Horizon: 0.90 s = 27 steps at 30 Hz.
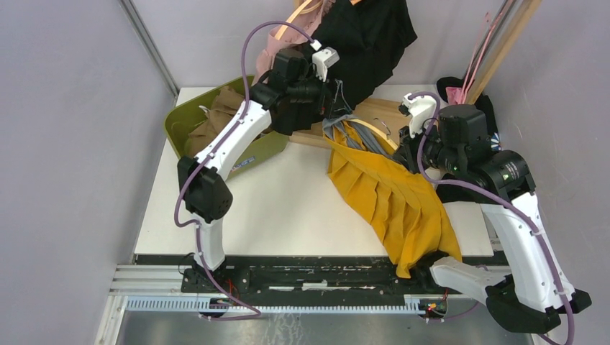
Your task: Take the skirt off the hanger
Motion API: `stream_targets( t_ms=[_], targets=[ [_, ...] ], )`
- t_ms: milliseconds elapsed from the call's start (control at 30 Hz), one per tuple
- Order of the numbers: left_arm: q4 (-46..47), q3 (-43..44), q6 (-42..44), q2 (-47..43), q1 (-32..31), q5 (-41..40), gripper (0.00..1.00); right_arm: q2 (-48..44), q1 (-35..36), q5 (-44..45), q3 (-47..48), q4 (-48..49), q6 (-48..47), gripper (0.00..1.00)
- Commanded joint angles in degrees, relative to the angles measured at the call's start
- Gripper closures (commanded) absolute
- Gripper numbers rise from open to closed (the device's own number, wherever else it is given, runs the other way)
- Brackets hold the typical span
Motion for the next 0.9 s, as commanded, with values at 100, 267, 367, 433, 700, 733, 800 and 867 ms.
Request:
stream_targets(
  t_ms=[100,267,367,433,700,733,800,867],
  targets=[
    [4.48,-0.25,-3.87,-4.35,1.25,7.43,0.01,-0.87,-0.09,0.00,2.26,5.56,-0.85,0.99],
    [7.84,-0.53,-6.83,-4.74,2.33,16.21,0.01,-0.46,-0.06,-0.26,2.17,5.36,-1.07,0.99],
    [4.72,-1.14,-1.63,-6.44,3.38,18.52,0.01,-0.51,-0.06,0.13,2.13,5.16,-1.08,0.99],
    [1.91,-2.07,1.99,-6.87,3.95,19.42,0.01,-0.48,-0.09,0.18,1.95,5.29,-1.15,0.99],
    [-0.66,-2.46,3.33,-2.59,3.23,21.26,0.01,0.43,-0.12,-0.31,2.39,5.52,-1.16,0.99],
    [-0.73,-2.06,3.33,-1.91,3.03,21.24,0.01,0.44,-0.09,-0.26,2.39,5.52,-1.10,0.99],
    [-0.72,-1.21,3.22,-0.66,2.63,20.86,0.01,0.42,-0.16,-0.22,2.45,5.45,-0.99,0.99],
    [-0.77,-0.19,3.21,0.48,2.02,20.61,0.01,0.51,-0.10,-0.19,2.56,5.34,-0.91,0.99]
  ],
)
